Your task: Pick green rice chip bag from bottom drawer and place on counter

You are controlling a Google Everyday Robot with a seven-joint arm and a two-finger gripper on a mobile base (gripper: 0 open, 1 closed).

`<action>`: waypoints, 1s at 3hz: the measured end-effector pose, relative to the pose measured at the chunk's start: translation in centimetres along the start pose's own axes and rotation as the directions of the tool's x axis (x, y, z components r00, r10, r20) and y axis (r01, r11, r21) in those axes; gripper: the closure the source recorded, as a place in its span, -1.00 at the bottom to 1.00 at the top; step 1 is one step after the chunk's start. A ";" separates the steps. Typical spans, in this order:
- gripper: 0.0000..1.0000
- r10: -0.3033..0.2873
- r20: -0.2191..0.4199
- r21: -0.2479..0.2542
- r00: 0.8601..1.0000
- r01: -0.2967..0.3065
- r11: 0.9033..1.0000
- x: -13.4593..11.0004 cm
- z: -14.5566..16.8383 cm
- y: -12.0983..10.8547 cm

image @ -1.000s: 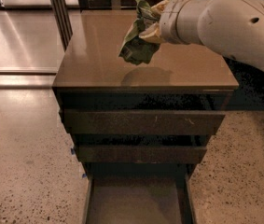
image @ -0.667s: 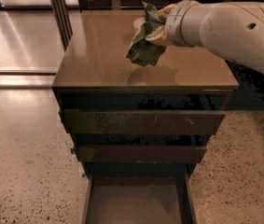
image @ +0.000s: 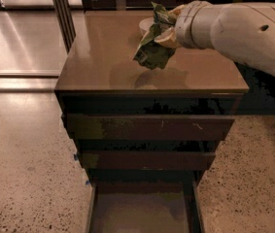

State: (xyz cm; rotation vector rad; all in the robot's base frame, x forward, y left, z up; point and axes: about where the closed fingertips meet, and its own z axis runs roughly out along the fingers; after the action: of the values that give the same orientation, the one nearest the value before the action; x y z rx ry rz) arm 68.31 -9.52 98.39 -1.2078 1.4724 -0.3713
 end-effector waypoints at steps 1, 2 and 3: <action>-0.23 0.000 0.000 0.000 1.000 0.000 1.000 0.0 0.0 0.0; -0.69 0.000 0.000 0.000 1.000 0.000 1.000 0.0 0.0 0.0; -1.00 0.000 0.000 0.000 1.000 0.000 1.000 0.0 0.0 0.0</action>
Offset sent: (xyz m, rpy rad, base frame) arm 0.0000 0.0000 0.0000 0.0000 0.0000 0.0000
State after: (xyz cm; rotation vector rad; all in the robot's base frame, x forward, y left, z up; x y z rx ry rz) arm 68.31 -9.51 98.39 -1.2079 1.4723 -0.3713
